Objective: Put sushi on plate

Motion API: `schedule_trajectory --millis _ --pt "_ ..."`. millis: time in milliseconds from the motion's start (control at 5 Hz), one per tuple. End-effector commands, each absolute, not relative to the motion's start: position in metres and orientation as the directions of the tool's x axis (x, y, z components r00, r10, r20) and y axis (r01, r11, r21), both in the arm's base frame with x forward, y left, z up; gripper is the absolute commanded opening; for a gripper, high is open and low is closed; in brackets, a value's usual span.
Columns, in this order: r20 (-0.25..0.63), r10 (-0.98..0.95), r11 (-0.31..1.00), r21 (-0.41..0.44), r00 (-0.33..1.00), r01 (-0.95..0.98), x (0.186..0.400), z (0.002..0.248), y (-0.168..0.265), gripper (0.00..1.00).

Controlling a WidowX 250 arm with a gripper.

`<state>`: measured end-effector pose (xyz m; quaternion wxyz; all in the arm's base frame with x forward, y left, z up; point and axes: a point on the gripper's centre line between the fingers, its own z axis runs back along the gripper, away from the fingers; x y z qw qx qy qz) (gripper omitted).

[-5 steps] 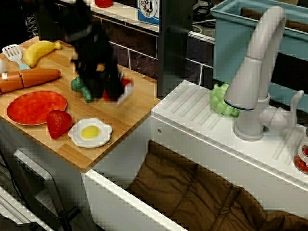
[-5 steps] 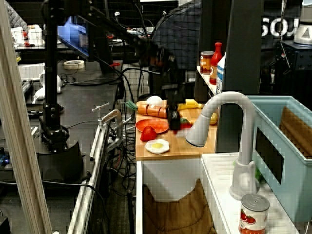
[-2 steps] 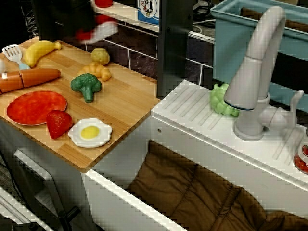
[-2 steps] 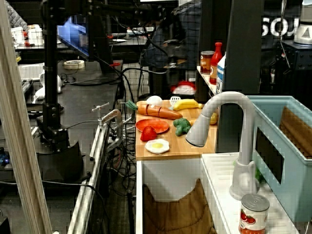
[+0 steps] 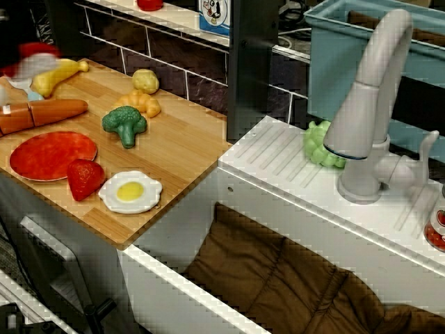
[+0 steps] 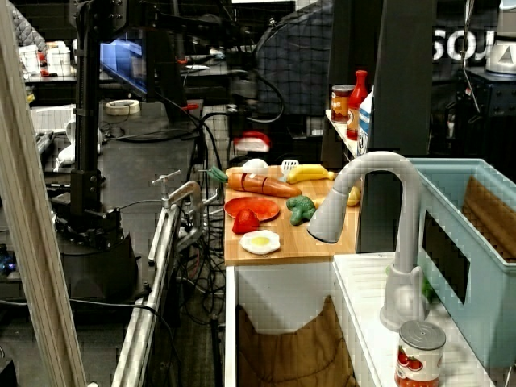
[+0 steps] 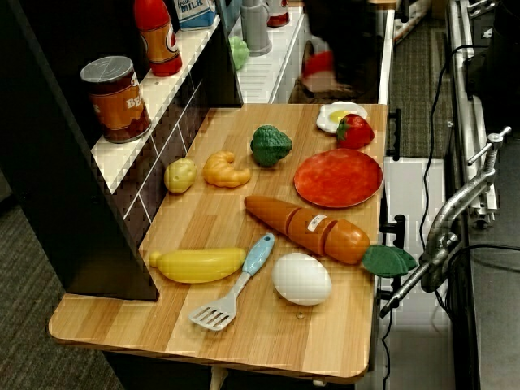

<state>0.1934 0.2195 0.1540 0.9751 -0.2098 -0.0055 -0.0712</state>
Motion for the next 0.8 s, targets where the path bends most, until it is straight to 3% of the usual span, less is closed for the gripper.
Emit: schedule_trajectory --millis 0,200,600 --pt "0.024 -0.18 0.941 -0.287 0.983 0.18 0.161 0.137 0.241 0.0" --pt "0.036 -0.194 0.944 -0.265 0.98 0.196 0.164 0.112 0.224 0.0" --pt "0.047 -0.136 0.965 -0.222 0.99 0.143 0.195 0.087 0.202 0.0"
